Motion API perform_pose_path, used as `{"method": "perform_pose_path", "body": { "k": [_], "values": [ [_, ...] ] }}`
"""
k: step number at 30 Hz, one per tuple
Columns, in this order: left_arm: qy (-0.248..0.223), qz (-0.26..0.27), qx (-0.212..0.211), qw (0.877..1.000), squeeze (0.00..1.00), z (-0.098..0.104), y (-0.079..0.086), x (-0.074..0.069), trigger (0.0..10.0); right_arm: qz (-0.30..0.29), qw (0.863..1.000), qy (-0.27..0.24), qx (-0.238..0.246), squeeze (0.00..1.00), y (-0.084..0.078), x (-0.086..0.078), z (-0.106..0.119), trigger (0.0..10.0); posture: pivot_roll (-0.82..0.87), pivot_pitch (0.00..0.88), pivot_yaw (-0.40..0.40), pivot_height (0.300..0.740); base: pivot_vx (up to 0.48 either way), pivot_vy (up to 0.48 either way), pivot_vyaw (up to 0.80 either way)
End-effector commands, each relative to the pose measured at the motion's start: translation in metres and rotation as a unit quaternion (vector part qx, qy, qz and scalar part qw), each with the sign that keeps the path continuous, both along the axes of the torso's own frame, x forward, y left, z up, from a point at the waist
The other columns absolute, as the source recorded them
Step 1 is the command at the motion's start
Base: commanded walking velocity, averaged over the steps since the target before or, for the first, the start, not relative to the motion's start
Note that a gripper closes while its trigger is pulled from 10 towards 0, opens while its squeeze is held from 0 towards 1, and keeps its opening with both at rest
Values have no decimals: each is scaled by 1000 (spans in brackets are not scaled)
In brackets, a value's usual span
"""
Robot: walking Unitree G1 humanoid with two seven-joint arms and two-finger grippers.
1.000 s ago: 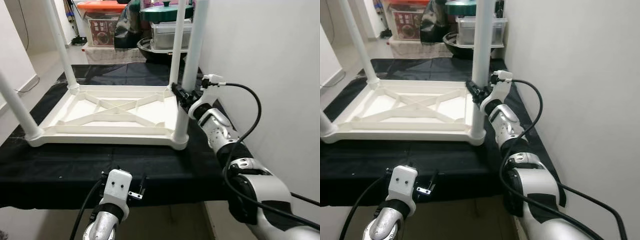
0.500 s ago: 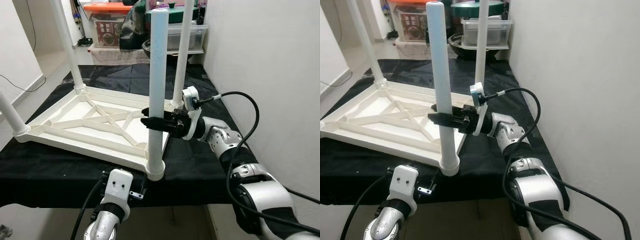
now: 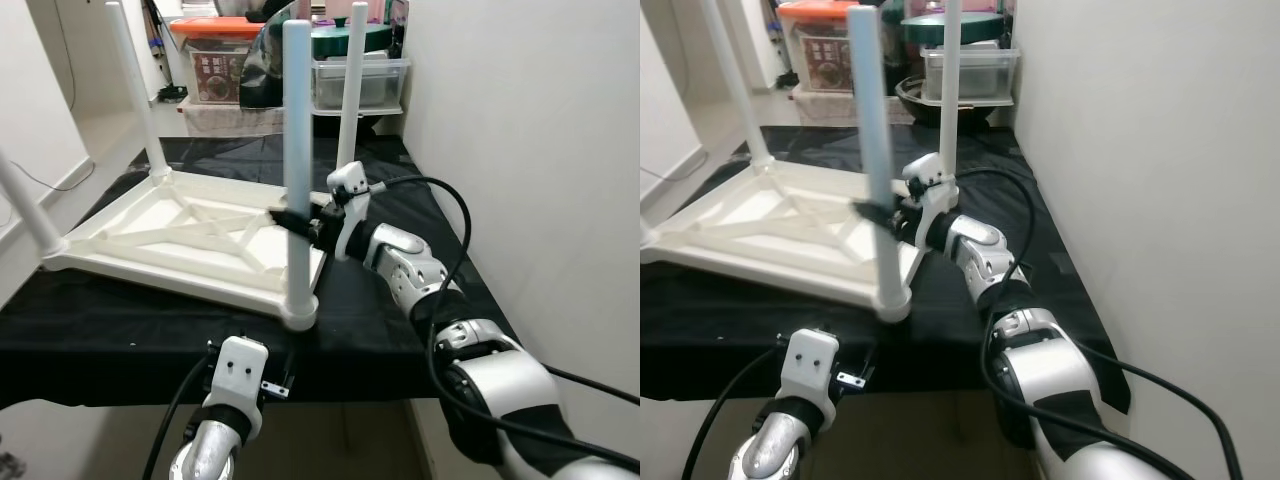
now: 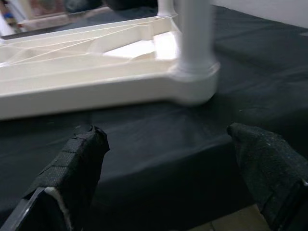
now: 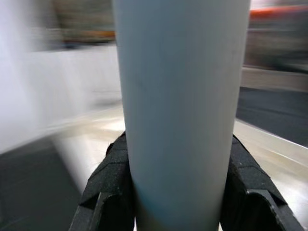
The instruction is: Building children table
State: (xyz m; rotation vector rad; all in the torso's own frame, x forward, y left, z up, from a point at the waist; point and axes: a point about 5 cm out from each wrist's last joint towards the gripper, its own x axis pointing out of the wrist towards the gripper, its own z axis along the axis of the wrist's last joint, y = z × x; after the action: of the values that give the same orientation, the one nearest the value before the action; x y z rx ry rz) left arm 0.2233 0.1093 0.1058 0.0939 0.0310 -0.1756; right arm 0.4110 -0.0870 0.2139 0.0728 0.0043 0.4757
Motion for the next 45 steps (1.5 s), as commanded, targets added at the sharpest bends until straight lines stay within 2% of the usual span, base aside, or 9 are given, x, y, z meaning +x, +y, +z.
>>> {"method": "perform_pose_path", "body": {
  "k": [1, 11, 15, 16, 20, 21, 22, 34, 45],
  "values": [
    [10, 2, 4, 1000, 0, -4, 1, 0, 10000, -126, 990, 62, 3, 0, -31, 3, -22, 0, -2, 0, -20, 734, 0, 0, 0],
    [13, -2, 8, 1000, 0, -6, 1, 0, 10000, -338, 935, 98, 53, 0, -39, -8, -47, 0, -9, 0, -17, 734, 0, 0, 0],
    [13, -2, 8, 1000, 0, -6, 1, 0, 10000, -299, 949, 74, 75, 0, -21, -7, -39, 10000, -8, 0, -17, 734, 0, 0, 0],
    [13, -2, 8, 1000, 0, -6, 1, 0, 10000, -267, 958, 47, 96, 1000, -7, -7, -29, 10000, -6, 0, -19, 734, 0, 0, 0],
    [13, -1, 7, 1000, 0, -6, 1, -1, 10000, -209, 972, -2, 105, 1000, 3, -5, -13, 10000, -4, 0, -19, 734, 0, 0, 0],
    [13, -1, 7, 1000, 0, -6, 1, -1, 10000, -194, 976, -18, 99, 75, 4, -4, -7, 10000, -3, 0, -22, 734, 0, 0, 0],
    [12, -1, 7, 1000, 0, -6, 1, -1, 10000, -159, 980, -23, 118, 0, 8, -3, 1, 10000, -3, 0, -22, 734, 0, 0, 0],
    [12, -1, 7, 1000, 0, -6, 2, 1, 10000, 125, 985, -12, 116, 0, 1, -7, 8, 10000, -6, 0, -23, 734, 0, 0, 0],
    [11, 0, 8, 1000, 0, -6, 1, 1, 10000, 487, 862, -13, 137, 0, 7, -46, 10, 10000, -4, 0, -22, 734, 0, 0, 0]
  ]
}}
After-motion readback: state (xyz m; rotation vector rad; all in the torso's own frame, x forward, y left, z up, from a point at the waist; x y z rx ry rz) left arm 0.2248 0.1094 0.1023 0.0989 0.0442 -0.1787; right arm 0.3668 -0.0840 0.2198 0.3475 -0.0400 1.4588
